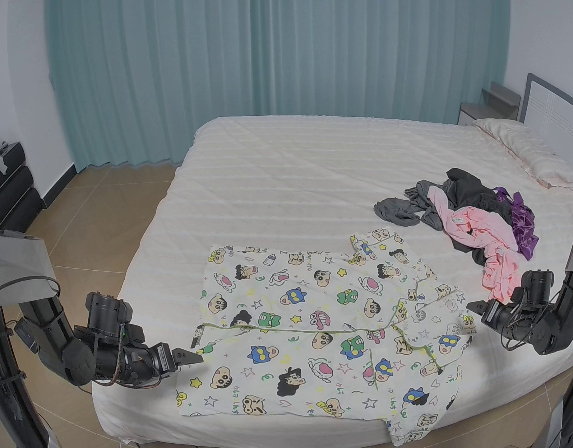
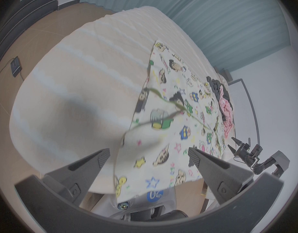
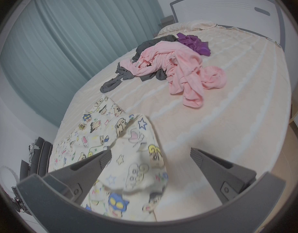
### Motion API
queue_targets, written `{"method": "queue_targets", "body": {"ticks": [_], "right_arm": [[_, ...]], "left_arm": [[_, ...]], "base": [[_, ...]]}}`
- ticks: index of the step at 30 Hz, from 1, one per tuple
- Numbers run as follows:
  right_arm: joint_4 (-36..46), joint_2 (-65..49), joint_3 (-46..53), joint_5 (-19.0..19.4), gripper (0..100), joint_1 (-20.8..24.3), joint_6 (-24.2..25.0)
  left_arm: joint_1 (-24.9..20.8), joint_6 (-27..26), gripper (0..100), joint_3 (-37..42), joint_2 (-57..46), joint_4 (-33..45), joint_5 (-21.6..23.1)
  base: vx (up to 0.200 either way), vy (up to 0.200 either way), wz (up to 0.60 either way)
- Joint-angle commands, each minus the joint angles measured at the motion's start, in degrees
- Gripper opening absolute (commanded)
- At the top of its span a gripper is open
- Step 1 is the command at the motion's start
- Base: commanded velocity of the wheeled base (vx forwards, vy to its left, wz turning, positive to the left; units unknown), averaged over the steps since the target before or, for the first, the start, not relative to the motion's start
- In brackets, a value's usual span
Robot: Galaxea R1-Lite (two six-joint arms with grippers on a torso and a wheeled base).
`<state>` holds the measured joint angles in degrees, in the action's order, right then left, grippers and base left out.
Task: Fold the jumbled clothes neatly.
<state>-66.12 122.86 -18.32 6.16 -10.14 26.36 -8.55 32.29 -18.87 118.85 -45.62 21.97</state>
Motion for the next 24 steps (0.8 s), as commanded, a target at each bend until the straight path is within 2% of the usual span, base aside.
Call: {"method": "queue_targets", "body": {"ticks": [1,9,12,15,17,19,21,22,23,24], "right_arm": [[-1.4,-4.6,3.9,0.0,100,0.5,0.5],[-4.0,-6.3,8.2,0.0,100,3.5,3.0],[-4.7,-6.3,8.8,0.0,100,5.2,4.9],[-4.8,-6.3,9.0,0.0,100,7.0,7.2],[-4.8,-6.3,9.1,-0.1,100,8.4,9.2],[-4.9,-6.2,9.0,-0.2,100,9.7,10.7],[-4.9,-6.1,8.9,-0.2,100,10.4,11.2],[-4.9,-6.0,8.7,-0.4,100,11.2,11.3],[-4.9,-6.0,8.7,-0.4,100,11.2,11.3],[-4.9,-6.1,8.5,-0.4,100,11.9,11.4]], "left_arm": [[-1.0,-0.1,100,0.9,-0.2,0.0,-0.2],[-1.6,-0.1,100,1.2,0.2,0.0,-0.4],[-2.4,0.3,100,0.9,0.4,-0.1,-0.9],[-4.0,4.3,100,0.2,0.4,-0.3,-2.0],[-6.3,10.3,100,-1.6,0.5,-1.2,-5.5],[-9.3,15.7,100,-3.3,1.7,-1.8,-11.0],[-10.9,17.1,100,-4.2,3.3,-2.1,-14.5],[-12.7,17.4,100,-4.5,5.5,-3.1,-19.5],[-12.7,17.4,100,-4.5,5.5,-3.1,-19.5],[-14.0,17.5,100,-4.7,7.7,-5.1,-23.5]], "base": [[-0.200,0.000,0.00],[-0.200,0.000,0.00],[0.000,0.000,0.00],[0.000,0.000,0.00],[0.000,0.000,0.00],[0.000,0.000,0.00],[0.000,0.000,0.00],[0.000,0.000,0.00],[0.000,0.000,0.00],[0.000,0.000,0.00]]}}
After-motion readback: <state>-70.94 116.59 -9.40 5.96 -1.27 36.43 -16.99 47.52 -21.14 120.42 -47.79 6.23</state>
